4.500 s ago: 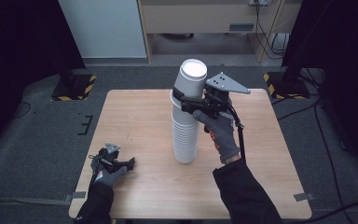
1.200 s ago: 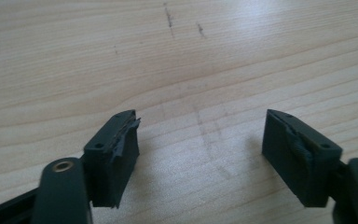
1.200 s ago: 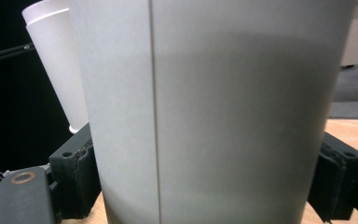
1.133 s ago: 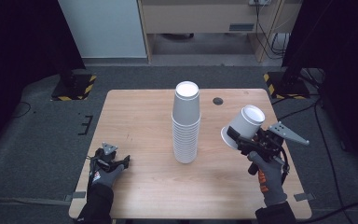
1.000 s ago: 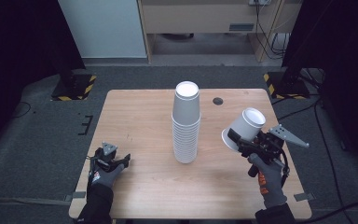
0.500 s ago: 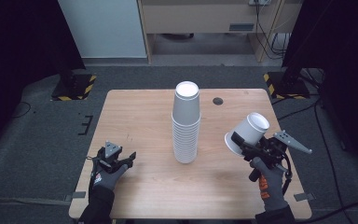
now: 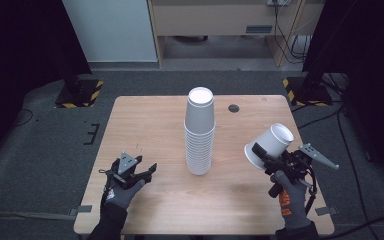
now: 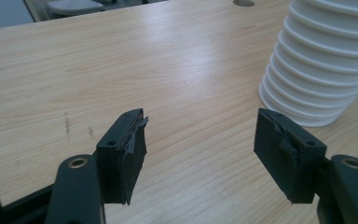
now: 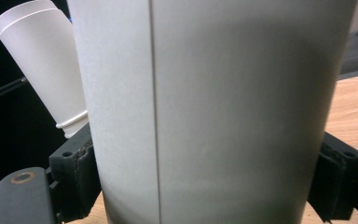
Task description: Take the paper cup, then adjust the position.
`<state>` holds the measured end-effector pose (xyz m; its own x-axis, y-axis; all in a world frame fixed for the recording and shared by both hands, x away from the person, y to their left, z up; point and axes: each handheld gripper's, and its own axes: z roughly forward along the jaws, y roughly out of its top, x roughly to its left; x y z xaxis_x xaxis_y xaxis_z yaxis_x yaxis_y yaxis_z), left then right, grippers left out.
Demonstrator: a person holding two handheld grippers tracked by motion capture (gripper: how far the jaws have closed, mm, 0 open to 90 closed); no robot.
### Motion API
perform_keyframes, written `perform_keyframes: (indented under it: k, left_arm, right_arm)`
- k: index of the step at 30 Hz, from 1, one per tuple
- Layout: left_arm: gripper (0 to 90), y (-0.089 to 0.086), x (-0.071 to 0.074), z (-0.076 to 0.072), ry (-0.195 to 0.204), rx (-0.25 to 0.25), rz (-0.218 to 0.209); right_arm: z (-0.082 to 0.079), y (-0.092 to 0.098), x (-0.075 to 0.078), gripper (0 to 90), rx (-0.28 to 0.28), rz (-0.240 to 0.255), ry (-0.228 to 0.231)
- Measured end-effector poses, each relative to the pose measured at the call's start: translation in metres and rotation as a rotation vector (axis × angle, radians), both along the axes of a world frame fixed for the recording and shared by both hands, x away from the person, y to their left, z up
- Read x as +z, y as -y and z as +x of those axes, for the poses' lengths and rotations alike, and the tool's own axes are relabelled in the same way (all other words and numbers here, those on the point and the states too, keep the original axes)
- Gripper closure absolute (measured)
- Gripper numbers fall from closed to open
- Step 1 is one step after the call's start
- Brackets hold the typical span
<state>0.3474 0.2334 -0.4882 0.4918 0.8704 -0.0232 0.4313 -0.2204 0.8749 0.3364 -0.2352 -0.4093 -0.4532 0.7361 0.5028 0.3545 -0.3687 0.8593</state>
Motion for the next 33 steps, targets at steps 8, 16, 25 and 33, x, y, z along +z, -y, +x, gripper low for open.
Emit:
perform_keyframes:
  k: [8,16,25,33]
  left_arm:
    - [32.4,0.020,0.007,-0.008,0.031,-0.066,-0.010]
    - [32.5,0.043,0.013,-0.019,0.074,-0.133,-0.040]
    - [32.9,0.063,0.017,-0.027,0.098,-0.197,-0.059]
    - [34.0,0.081,0.021,-0.034,0.109,-0.247,-0.077]
  right_arm:
    - [-0.001,-0.002,-0.003,14.8,0.001,0.030,-0.010]
    - [-0.001,-0.002,-0.005,14.8,0.003,0.066,-0.023]
    - [-0.003,-0.004,-0.006,14.8,0.002,0.098,-0.032]
    - [-0.006,-0.007,-0.008,14.7,0.011,0.113,-0.046]
